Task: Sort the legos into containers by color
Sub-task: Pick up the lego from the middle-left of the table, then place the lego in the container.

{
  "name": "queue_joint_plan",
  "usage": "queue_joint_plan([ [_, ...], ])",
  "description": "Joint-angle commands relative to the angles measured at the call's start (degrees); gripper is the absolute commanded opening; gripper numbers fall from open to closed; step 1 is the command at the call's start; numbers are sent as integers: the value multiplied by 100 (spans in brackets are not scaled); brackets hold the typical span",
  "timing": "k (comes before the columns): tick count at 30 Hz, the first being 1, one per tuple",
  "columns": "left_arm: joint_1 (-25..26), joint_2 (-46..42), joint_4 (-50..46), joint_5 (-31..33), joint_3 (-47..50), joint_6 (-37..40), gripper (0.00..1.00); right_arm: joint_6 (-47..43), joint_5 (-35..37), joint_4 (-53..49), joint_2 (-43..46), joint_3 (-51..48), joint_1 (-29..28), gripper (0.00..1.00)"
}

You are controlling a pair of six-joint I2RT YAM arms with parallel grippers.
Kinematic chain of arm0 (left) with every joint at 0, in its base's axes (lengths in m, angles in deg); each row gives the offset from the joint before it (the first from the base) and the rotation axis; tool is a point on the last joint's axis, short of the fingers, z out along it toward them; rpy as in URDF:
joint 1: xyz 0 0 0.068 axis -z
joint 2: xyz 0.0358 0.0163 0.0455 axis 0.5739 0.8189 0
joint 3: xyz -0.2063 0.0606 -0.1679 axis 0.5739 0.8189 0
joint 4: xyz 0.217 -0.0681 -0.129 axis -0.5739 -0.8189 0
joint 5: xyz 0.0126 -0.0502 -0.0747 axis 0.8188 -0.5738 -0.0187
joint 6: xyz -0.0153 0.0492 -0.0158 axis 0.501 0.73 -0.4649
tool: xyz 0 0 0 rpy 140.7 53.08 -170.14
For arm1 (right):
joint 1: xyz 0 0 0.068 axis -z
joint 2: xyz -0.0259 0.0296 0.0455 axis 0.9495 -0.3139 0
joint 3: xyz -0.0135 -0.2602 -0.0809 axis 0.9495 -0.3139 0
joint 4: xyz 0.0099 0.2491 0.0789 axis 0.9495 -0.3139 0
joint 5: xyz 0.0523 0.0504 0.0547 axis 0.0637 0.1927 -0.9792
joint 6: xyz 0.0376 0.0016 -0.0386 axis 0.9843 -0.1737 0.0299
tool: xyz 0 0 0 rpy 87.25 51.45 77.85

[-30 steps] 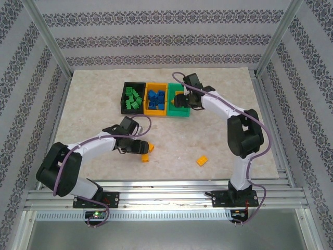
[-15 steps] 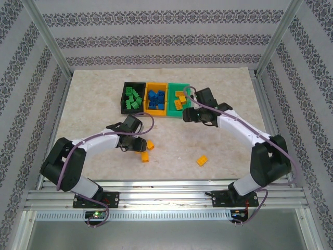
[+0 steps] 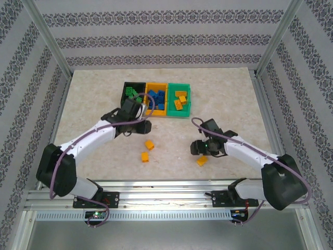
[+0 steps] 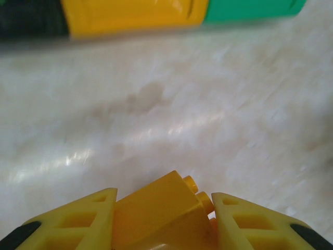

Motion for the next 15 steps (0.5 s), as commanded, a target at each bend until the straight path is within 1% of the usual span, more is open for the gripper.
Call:
queue_joint_plan([
  [1,56,568,25,-196,-688,260,28,644,296,-22,373,-222,-124,65],
  [5,56,1523,43,-418,-1805,405,30,914,590,121,955,-530,-290,65],
  [9,81,2558,-127,-540,-3080,614,31,922,754,-186,1307,-583,-321,66],
  [12,82,3344,-400,-511,-4107,739,34,938,664,-379,1370,-614,-337,67],
  [15,97,4087,-738,-541,-5162,795,34,1100,463,-238,1411,-809,-423,67],
])
